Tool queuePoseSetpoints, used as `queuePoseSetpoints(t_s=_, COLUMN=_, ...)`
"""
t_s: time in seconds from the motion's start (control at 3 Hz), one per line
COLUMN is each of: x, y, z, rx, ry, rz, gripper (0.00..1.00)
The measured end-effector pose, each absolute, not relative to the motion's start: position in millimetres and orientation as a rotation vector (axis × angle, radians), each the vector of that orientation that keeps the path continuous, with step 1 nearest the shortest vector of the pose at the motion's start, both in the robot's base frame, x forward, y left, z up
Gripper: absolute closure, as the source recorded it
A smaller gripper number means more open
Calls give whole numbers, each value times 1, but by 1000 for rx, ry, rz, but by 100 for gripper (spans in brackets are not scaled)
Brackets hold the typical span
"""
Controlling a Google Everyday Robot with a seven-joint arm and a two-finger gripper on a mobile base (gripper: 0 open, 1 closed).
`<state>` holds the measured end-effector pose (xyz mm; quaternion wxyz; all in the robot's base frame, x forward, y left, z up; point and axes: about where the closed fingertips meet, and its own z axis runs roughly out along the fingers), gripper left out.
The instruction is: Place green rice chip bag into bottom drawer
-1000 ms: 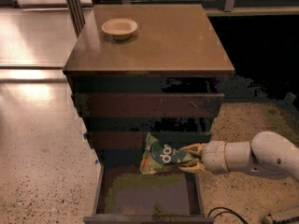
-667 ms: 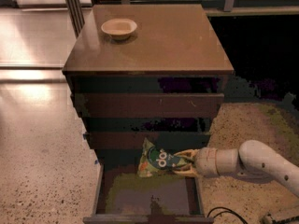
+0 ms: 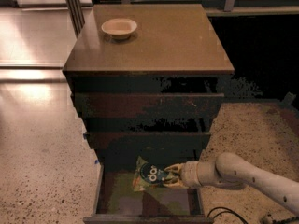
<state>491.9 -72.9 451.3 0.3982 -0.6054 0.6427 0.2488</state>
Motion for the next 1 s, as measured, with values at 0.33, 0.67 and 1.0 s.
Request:
queuePoseSetpoints(t_s=0.33, x=494, y=-72, z=446, rx=-1532, ry=1628, rz=635, gripper=100)
queuePoseSetpoints(t_s=0.67, x=508, y=-63, z=400, rx=-1527, ry=1632, rz=672, gripper=100)
queuePoseSetpoints(t_s=1.0, x=524, y=-52, z=346, rx=-1535, ry=1640, rz=696, gripper=100)
